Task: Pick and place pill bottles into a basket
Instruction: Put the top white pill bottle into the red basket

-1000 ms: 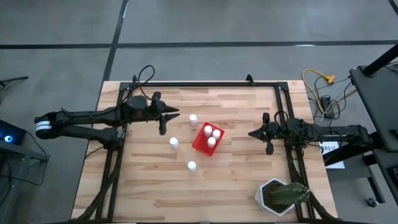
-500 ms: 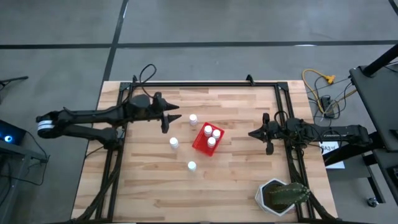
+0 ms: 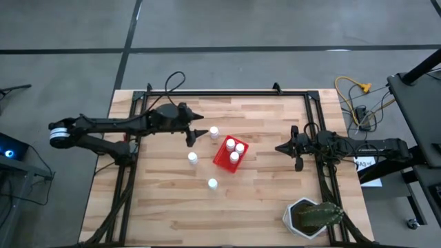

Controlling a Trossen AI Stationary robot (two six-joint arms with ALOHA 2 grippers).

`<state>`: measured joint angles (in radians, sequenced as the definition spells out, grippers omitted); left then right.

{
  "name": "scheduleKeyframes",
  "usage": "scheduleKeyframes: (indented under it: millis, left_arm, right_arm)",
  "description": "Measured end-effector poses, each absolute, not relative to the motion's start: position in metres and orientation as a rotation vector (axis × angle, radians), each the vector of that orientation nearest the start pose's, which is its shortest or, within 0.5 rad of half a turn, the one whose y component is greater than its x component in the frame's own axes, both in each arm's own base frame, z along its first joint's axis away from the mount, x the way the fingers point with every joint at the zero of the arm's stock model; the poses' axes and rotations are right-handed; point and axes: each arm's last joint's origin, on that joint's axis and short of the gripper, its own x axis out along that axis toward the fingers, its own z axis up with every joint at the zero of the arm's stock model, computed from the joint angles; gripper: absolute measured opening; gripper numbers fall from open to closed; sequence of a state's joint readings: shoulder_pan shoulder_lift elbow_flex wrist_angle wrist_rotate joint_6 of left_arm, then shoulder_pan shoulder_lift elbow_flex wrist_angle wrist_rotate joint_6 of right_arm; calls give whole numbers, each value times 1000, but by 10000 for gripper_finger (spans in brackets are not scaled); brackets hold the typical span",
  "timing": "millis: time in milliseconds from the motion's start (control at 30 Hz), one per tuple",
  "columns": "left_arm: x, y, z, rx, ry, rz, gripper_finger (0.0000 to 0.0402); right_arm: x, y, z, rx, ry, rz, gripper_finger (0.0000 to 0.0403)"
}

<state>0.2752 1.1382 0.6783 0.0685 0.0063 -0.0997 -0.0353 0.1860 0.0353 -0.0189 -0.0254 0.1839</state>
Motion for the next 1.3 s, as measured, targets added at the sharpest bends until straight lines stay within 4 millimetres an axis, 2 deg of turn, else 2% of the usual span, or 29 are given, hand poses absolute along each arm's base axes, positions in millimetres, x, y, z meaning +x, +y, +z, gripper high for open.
scheduleKeyframes:
  millis: [200,333,500,633,933,1300]
  left_arm:
    - [247,70,245,-171,563,289,344]
    - [256,73,246,-96,670,274,353]
    - [273,78,250,7,682,259,354]
    - [283,82,241,98,741,250,354]
    - [298,86,221,97,798,245,355]
    - [308,89,202,99,840,236,355]
  right_arm:
    - [107,-3,158,188,170,-26,8]
    - [107,-3,158,189,171,-26,9]
    - [107,-3,158,189,171,-26,9]
    - [107,-3,158,189,175,-27,9]
    - [107,-3,158,189,175,-27,9]
    - [107,-3,158,189,176,-27,9]
